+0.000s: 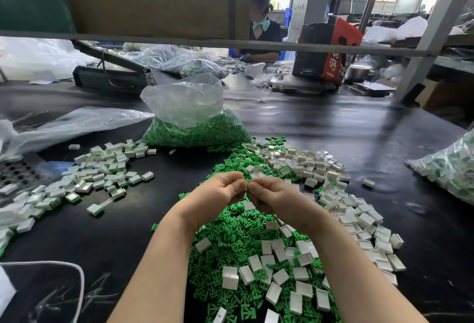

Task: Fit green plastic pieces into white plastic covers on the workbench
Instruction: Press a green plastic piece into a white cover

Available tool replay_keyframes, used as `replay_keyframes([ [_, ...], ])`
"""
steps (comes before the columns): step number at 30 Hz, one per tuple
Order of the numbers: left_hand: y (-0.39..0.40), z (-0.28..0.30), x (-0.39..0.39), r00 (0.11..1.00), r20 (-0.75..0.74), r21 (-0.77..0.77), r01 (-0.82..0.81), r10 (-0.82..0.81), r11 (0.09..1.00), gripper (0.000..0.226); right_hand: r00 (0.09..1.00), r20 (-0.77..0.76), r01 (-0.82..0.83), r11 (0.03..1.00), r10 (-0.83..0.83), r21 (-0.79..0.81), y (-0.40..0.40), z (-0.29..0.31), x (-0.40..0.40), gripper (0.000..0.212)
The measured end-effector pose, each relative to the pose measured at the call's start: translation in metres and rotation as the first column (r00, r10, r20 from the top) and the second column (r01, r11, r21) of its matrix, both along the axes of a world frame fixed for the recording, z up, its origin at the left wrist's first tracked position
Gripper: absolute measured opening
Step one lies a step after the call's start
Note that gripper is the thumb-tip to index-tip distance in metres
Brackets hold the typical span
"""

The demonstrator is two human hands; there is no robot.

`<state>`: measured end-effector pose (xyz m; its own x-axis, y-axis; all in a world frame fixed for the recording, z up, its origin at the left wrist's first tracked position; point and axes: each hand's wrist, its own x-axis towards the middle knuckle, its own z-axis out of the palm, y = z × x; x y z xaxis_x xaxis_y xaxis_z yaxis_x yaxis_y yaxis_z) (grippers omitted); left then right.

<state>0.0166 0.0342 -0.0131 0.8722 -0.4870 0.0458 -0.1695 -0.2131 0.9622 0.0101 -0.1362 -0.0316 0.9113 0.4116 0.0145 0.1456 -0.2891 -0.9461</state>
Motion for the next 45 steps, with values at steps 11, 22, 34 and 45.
replay_keyframes([
  [11, 0.005, -0.001, 0.001, 0.998, -0.053, 0.037, 0.031, -0.029, 0.999, 0.027, 0.999, 0.040, -0.030, 0.987, 0.036, -0.156, -0.004, 0.009, -0.001, 0.035],
  [22, 0.002, -0.002, 0.001, 0.999, 0.037, 0.056, -0.041, 0.039, 0.998, 0.027, 0.996, 0.081, 0.037, 0.997, -0.032, -0.062, 0.001, 0.005, -0.002, 0.032],
  [34, 0.002, 0.000, 0.000, 0.999, 0.021, 0.015, -0.047, 0.046, 0.999, 0.025, 0.989, 0.147, 0.041, 0.994, -0.026, -0.099, 0.000, 0.003, 0.000, 0.028],
  [45, 0.009, -0.001, 0.007, 0.990, 0.126, 0.158, -0.076, 0.056, 0.985, 0.017, 0.995, 0.095, -0.001, 0.997, 0.009, -0.077, -0.002, 0.013, -0.006, 0.029],
])
